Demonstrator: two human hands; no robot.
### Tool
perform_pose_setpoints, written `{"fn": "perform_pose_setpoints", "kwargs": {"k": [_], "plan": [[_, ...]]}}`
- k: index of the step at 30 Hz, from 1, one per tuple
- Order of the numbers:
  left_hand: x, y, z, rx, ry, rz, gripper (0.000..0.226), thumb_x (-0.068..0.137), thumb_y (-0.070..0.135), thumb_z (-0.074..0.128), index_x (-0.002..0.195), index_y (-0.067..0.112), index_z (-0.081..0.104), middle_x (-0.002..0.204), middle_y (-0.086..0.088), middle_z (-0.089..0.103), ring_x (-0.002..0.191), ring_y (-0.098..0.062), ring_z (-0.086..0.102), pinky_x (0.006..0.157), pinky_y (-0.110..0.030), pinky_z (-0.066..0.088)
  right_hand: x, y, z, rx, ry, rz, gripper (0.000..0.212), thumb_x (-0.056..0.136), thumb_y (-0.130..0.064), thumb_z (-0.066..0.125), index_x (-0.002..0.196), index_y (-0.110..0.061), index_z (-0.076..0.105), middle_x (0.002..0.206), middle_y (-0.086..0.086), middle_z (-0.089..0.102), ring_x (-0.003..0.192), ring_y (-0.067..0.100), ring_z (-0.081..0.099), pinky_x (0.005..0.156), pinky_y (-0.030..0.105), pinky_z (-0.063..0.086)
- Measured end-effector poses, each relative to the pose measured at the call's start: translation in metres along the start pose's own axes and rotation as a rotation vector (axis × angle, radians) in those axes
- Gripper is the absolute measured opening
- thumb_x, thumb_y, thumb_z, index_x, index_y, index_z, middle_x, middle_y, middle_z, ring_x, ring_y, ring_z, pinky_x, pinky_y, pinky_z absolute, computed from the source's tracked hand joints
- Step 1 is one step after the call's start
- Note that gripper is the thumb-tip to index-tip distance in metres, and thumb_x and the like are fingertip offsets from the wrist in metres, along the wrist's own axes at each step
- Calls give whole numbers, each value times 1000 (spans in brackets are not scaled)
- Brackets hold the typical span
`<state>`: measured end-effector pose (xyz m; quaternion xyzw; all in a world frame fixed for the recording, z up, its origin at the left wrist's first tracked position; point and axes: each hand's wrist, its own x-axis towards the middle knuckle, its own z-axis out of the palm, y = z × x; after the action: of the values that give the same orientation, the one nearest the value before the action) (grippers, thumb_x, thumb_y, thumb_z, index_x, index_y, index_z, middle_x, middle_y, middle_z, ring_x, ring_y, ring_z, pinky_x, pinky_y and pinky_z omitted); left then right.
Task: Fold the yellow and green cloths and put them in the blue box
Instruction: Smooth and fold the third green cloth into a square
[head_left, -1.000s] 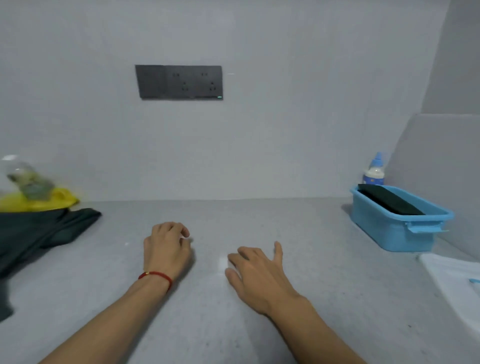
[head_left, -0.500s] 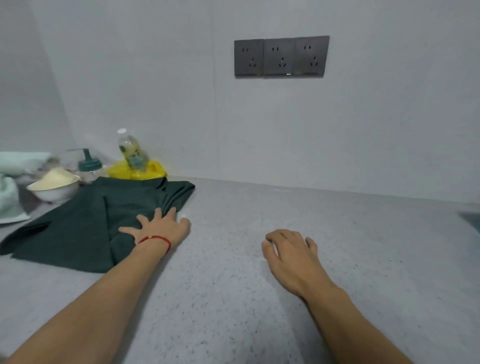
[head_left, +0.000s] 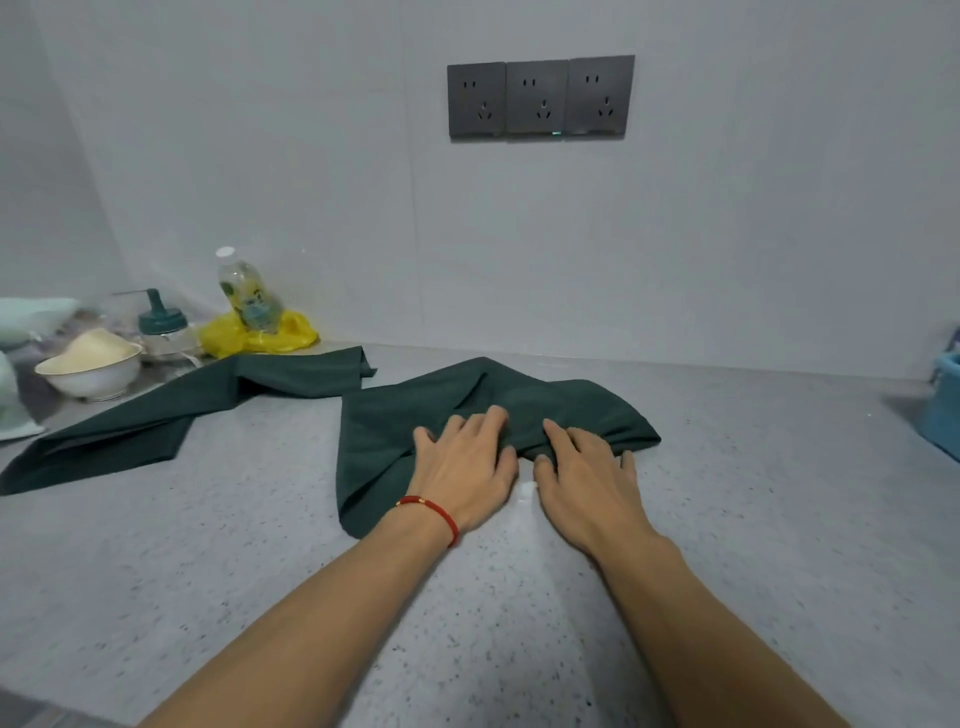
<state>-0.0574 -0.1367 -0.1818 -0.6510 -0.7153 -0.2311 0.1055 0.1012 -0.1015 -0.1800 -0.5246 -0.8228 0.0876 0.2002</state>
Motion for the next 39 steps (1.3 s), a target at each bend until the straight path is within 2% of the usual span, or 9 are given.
{"fn": "perform_pose_setpoints", "kwargs": {"k": [5,9,16,19,25,28,31,35,39], "plan": [[3,-3,4,88,-36,-99,46,99,51,21,129,32,51,129,7,62,115,-21,49,92,-48,31,0,26,-13,-100,38,115,57,102,-59,22,149,-31,42,149,1,47,139,23,39,121,59,17],[1,-5,2,116,-54,-153,47,98,51,21,121,33,58,123,7,64,111,-21,50,92,-47,32,-3,57,-33,-246,12,233,69,94,-72,30,149,-33,38,145,6,44,137,26,37,117,61,22],[4,-7,4,96,-85,-187,47,95,53,29,126,34,59,132,5,57,122,-22,45,100,-50,32,-36,139,-80,32,84,171,36,87,-10,66,119,-26,65,120,9,62,113,32,57,96,42,48],[13,-11,7,40,-168,-248,50,95,54,25,131,38,55,140,2,54,132,-27,40,109,-58,26,-53,155,-96,276,54,273,20,88,-24,70,103,-38,70,125,8,67,118,34,60,111,52,39],[40,-91,-26,154,-370,-600,59,99,55,18,154,40,31,166,0,25,150,-40,18,119,-67,4,-42,154,-82,-88,32,193,65,88,-31,58,150,-32,41,151,-1,49,136,27,45,113,59,29],[34,-57,-21,202,-144,-414,51,99,43,33,145,29,48,151,-2,49,137,-32,42,117,-57,24,-28,142,-81,-180,-74,133,80,78,-60,43,154,-38,32,158,-5,40,142,25,37,115,64,22],[17,19,5,-248,-102,-94,49,99,37,44,147,27,46,151,0,48,139,-21,41,119,-47,29,-21,129,-70,-284,-100,39,87,78,-82,29,154,-41,27,155,-3,42,139,28,40,113,58,27],[9,54,10,-386,-245,280,53,99,52,42,149,35,45,154,9,46,143,-12,38,121,-36,24,-26,126,-64,-160,104,-114,56,101,-37,48,155,-30,33,151,0,50,129,27,53,102,42,47],[9,53,13,-208,-300,310,58,96,61,47,151,45,38,154,16,44,142,-7,37,122,-43,18,-23,124,-65,140,202,-277,66,88,13,55,147,-15,49,145,4,53,129,18,51,112,29,39]]}}
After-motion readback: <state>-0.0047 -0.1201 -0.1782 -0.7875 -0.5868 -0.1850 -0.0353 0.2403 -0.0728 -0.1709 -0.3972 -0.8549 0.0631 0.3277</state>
